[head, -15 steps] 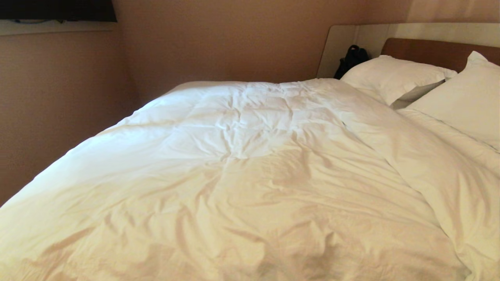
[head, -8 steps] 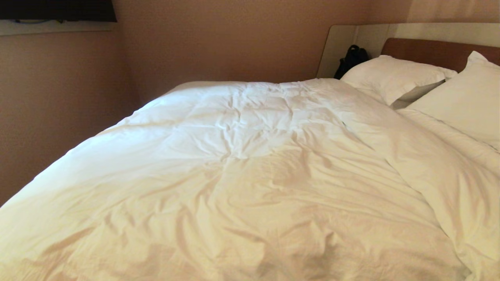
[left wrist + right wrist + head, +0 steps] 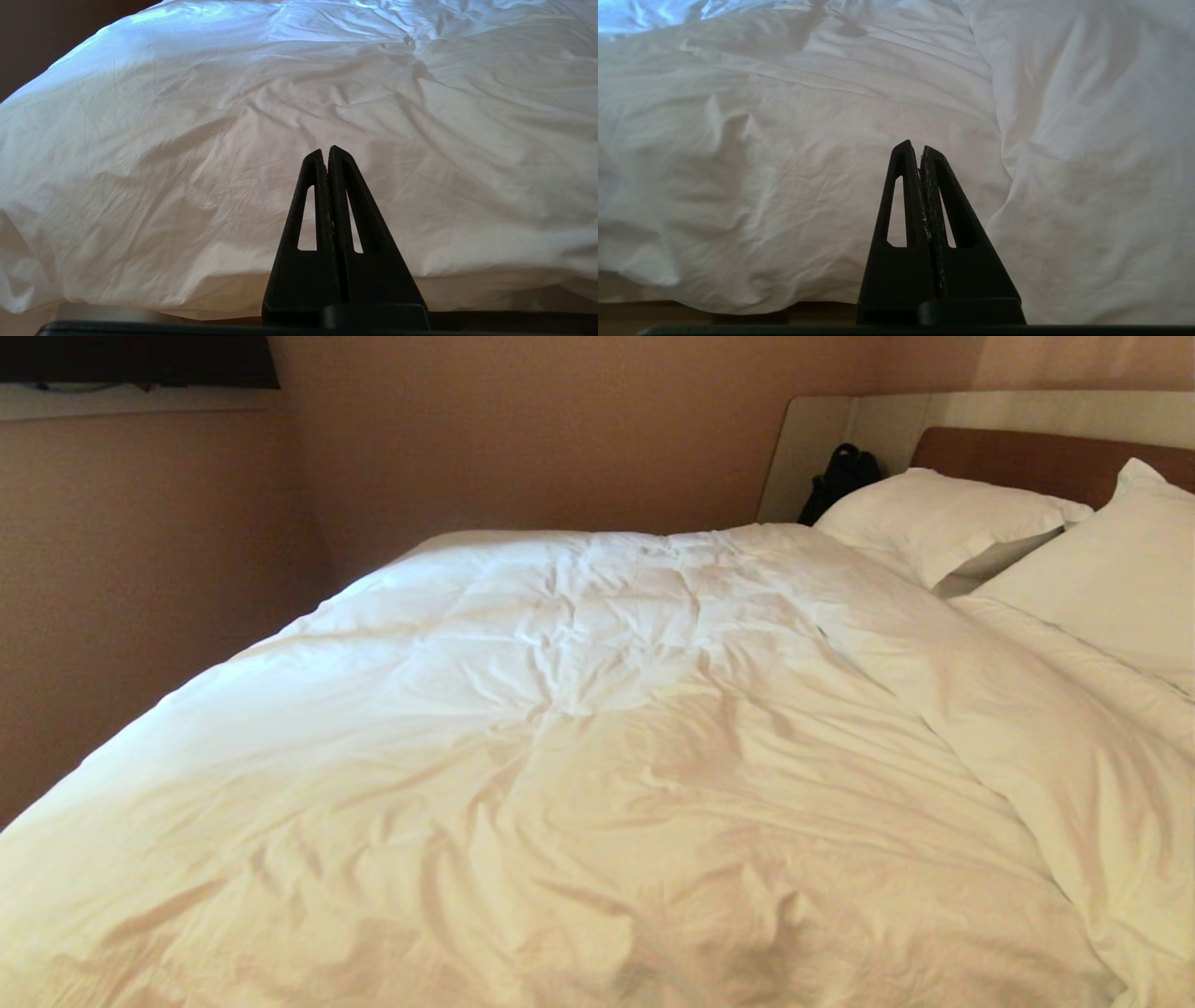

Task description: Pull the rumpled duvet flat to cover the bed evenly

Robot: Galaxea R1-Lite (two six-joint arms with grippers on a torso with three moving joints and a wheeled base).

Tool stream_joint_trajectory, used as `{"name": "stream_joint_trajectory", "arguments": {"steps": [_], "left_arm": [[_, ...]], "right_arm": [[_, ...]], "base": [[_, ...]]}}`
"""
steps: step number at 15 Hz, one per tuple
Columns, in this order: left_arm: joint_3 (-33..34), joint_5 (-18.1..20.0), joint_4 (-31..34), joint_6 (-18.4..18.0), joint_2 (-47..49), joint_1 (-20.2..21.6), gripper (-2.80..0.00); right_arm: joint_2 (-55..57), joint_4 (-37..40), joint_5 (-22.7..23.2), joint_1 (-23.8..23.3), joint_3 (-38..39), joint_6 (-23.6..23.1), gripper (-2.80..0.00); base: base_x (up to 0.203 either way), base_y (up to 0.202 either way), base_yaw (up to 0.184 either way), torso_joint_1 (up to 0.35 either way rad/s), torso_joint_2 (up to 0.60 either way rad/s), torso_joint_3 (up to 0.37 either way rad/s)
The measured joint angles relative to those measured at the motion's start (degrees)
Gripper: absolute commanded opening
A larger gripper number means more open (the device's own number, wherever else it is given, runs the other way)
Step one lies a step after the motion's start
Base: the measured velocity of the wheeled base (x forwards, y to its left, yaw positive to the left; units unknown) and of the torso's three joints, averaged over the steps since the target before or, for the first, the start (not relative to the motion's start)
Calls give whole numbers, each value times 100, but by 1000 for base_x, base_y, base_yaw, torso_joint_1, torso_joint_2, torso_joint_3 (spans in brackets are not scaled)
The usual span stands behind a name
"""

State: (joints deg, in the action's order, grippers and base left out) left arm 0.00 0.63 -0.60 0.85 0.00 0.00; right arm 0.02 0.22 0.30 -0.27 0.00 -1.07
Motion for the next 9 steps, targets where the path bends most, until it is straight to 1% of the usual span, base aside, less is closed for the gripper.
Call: {"name": "stream_joint_trajectory", "arguments": {"steps": [3, 9], "left_arm": [[0, -2, -2, 1, 0, 0, -280], [0, -1, 0, -1, 0, 0, -280]], "right_arm": [[0, -1, -20, 0, 0, 220, -280], [0, -4, -24, 0, 0, 258, -280]], "base": [[0, 0, 0, 0, 0, 0], [0, 0, 0, 0, 0, 0]]}}
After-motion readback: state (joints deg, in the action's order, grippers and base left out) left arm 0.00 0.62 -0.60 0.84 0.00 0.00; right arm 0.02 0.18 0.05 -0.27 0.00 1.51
